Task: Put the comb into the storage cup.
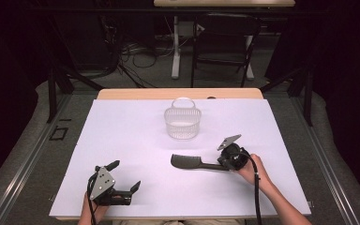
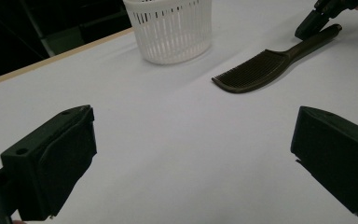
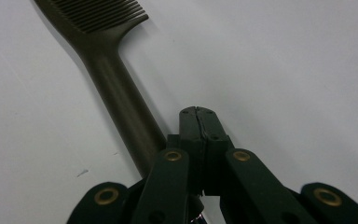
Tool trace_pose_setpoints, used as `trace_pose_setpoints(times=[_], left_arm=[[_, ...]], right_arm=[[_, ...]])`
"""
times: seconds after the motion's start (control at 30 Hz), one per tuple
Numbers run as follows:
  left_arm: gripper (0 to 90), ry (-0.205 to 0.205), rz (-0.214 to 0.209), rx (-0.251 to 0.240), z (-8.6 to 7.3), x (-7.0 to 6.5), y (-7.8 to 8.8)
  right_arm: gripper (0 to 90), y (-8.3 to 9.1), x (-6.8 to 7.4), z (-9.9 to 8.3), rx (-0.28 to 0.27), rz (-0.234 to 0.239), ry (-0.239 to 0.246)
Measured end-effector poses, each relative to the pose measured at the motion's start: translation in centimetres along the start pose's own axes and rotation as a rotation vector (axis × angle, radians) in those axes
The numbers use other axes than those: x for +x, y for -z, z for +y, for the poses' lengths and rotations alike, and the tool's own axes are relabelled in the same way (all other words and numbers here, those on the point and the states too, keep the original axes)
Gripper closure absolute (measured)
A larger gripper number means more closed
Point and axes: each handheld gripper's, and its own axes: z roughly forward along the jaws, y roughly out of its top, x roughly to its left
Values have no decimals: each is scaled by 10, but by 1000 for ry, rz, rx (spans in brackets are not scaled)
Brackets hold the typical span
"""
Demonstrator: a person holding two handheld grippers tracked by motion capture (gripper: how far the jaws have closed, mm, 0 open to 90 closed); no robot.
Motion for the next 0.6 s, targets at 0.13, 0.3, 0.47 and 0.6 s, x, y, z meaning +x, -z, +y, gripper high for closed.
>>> trace_pose_setpoints(times=[0.13,0.3,0.47,0.6], left_arm=[[2,-10,8,0,0,0,1],[2,-18,9,5,1,-1,1],[1,-25,6,11,1,-1,0],[2,-14,5,-3,1,-1,1]], right_arm=[[900,0,1,0,10,0,-6],[900,1,2,0,11,-4,8],[900,1,2,0,23,-3,15],[900,2,3,2,30,2,22]])
